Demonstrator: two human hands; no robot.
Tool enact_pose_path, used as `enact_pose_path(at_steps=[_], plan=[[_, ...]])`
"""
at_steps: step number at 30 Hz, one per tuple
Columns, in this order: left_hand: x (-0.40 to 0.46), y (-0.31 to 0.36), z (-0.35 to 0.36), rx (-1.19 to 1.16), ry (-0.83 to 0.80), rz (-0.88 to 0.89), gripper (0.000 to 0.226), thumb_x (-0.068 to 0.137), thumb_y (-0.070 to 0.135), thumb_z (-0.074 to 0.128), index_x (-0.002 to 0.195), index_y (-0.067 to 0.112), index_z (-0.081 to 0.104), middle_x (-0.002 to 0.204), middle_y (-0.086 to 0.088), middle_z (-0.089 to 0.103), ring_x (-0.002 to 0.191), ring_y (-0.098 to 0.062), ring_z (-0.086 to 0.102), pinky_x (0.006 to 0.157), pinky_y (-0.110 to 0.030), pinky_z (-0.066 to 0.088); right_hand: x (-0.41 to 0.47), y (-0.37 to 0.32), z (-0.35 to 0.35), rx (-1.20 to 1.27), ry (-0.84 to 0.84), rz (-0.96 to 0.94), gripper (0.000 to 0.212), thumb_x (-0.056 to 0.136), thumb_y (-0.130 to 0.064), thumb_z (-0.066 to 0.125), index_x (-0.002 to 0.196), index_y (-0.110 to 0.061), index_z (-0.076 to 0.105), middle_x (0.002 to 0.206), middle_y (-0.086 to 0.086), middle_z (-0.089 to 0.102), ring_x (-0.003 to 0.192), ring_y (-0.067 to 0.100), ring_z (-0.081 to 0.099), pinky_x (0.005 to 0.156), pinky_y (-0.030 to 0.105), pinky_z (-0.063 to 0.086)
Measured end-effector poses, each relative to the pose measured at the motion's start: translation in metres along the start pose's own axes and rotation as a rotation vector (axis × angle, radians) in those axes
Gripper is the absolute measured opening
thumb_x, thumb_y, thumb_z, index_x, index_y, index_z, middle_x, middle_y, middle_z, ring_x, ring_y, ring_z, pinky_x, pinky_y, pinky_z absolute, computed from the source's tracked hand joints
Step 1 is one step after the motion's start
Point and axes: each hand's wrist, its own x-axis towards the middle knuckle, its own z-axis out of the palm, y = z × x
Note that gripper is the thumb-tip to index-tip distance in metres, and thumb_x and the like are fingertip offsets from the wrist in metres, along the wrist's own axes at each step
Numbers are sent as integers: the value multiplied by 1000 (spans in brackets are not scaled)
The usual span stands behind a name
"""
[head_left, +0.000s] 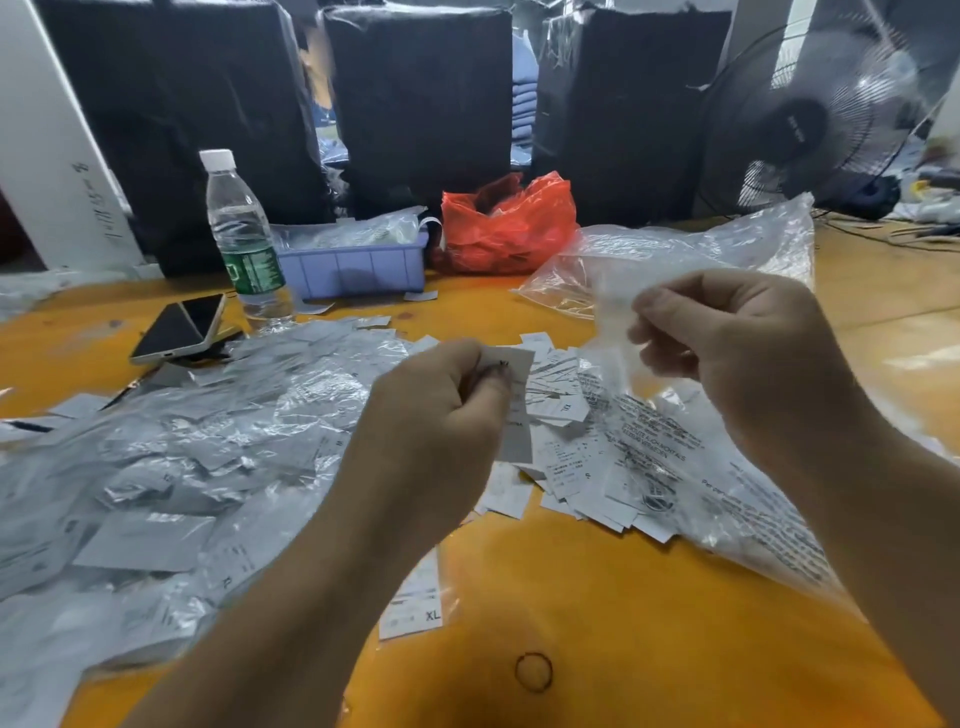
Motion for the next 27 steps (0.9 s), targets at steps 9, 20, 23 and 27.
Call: enact_pose_path(at_steps=[9,20,23,27], plan=[[-6,-33,-35,-210,96,-155,22,96,18,57,79,19,72,58,13,64,49,2,54,43,-10,37,7,-4,82,126,-395,152,26,81,-28,70,66,-12,55,50,-4,52,47,9,47,50,24,48],[-7,-37,-27,-170,54,-205,16,94,26,60,85,18,72,77,0,70,65,-8,65,59,-29,55,-2,24,92,416,-481,482,39,65,-6,69,103,-8,62,67,4,69,49,11,56,47,24,51],[-7,-39,-28,-153,70,-204,16,93,25,60,83,20,72,76,4,70,64,-5,64,55,-19,53,-4,24,91,471,-491,453,42,69,2,67,109,-6,62,73,7,71,55,14,61,50,26,53],[-8,-41,-27,-147,54,-211,16,93,25,61,83,21,73,75,5,71,64,-3,64,56,-15,51,-5,24,87,465,-455,405,46,59,-8,71,104,-6,64,77,10,74,60,16,66,53,25,54]])
